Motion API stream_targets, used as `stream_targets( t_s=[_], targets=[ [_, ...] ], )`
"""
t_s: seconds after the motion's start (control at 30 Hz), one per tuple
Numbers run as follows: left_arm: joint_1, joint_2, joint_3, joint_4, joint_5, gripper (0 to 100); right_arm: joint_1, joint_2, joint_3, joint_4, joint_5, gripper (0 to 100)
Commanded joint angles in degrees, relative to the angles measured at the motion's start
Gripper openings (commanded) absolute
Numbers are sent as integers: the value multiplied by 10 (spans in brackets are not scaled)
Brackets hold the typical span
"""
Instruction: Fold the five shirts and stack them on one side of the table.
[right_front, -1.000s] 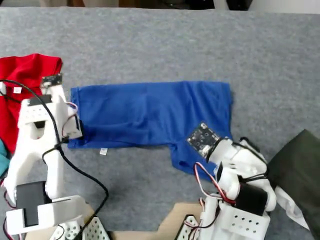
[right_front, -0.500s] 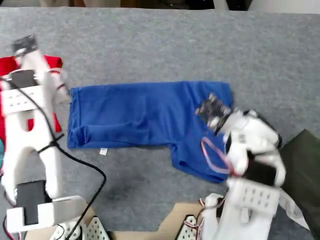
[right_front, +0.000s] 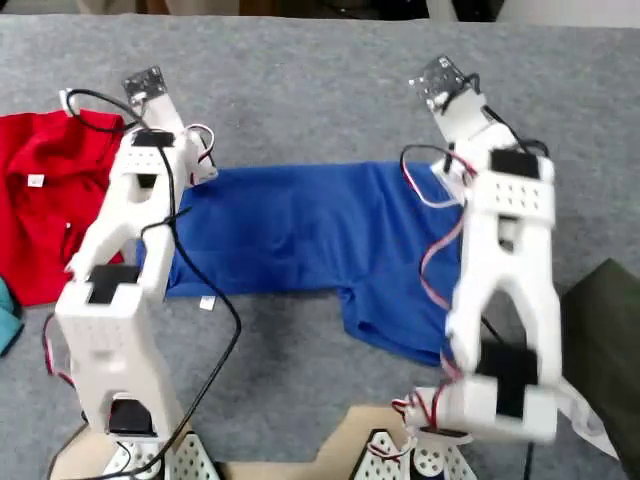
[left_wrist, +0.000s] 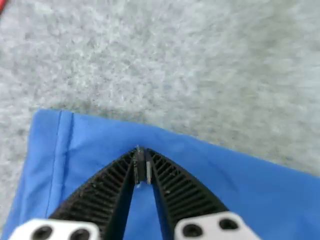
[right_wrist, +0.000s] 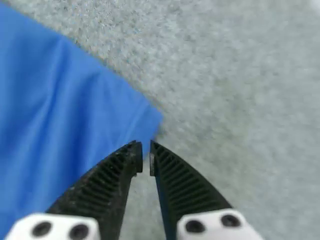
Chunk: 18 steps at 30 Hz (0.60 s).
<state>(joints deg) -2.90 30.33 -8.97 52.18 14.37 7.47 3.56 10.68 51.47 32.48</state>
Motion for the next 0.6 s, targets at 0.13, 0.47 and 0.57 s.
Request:
stream_targets(
  t_s=[0.13,0.47,0.57],
  targets=[
    [-44,124,-195,82,0,19,-4,219,-167,-18,-42,44],
    [-63,239,-404,177,-2,19,40,442,-479,151,-40,37],
    [-57,254,-461,231,-25,19,36,451,-553,210,-39,5]
  ],
)
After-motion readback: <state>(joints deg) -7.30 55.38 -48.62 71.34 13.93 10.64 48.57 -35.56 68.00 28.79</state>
